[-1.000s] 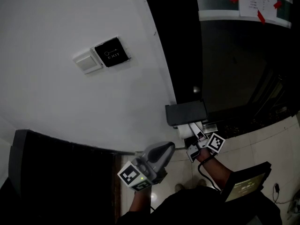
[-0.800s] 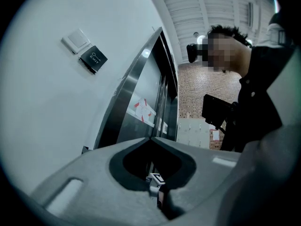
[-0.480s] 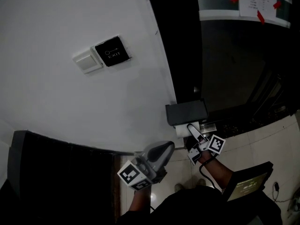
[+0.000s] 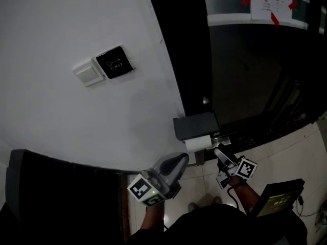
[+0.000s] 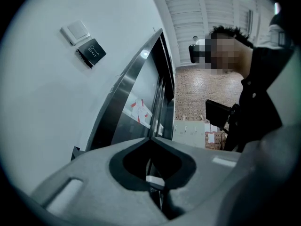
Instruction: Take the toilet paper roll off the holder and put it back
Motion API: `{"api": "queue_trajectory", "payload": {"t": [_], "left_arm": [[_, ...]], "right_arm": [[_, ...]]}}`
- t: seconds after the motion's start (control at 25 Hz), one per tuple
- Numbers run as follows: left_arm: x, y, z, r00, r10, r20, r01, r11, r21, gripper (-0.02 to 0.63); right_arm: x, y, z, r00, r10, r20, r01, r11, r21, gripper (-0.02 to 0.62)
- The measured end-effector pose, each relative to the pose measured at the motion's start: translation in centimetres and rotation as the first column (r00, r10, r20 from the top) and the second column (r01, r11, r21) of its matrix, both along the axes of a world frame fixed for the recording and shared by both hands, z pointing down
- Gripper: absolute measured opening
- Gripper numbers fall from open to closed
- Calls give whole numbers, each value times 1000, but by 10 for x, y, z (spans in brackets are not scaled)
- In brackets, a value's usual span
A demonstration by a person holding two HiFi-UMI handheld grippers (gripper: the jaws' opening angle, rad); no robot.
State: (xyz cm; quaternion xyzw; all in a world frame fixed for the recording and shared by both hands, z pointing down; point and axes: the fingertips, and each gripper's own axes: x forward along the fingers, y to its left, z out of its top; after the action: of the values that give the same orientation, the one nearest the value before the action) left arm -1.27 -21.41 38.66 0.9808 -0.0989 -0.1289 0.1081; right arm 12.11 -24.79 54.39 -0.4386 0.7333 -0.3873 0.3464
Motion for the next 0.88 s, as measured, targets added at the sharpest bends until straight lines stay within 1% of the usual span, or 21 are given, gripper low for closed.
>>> {"api": "queue_trajectory", "payload": {"t": [0.08,0.12,0.16,0.2,0.24,0.28,0.32,0.36,0.52,0.64,0.76,0.88], "left_arm": [[3,-1,-5,1000,1,-8,-1,1000,7,0],[5,-1,-8,1000,2,-12,-2,1000,16,0],[6,-2,-11,1000,3,-17,-3,1000,26,0],[7,-2,-14,1000,4,-23,-3,999,33,0],[8,-1,-17,1000,4,-27,-3,999,37,0],[9,-1,-19,1000,5,-30,-4,999,43,0],[10,-1,-20,999,6,-33,-5,999,51,0],[10,-1,-22,999,7,-37,-5,998,58,0],[13,1,-31,999,3,-53,0,997,72,0],[12,3,-34,998,-4,-57,8,997,79,0],[8,5,-36,998,-14,-59,19,996,84,0],[5,8,-43,997,-12,-77,20,996,92,0]], "right_arm": [[18,8,-36,988,46,-149,-33,996,87,445],[23,11,-57,972,69,-223,-39,990,137,388],[26,14,-77,954,93,-286,-39,982,187,360],[27,17,-96,935,114,-335,-34,971,235,313],[25,19,-113,918,133,-373,-26,960,277,238],[22,21,-129,904,147,-401,-14,949,314,197],[17,23,-143,893,153,-424,3,939,345,81],[10,24,-155,885,150,-441,28,928,372,8],[-23,30,-195,874,86,-478,163,875,455,2],[-41,37,-212,855,71,-513,227,839,495,1],[-52,43,-220,839,68,-539,262,818,511,0],[-58,45,-227,835,74,-545,271,808,524,0]]}}
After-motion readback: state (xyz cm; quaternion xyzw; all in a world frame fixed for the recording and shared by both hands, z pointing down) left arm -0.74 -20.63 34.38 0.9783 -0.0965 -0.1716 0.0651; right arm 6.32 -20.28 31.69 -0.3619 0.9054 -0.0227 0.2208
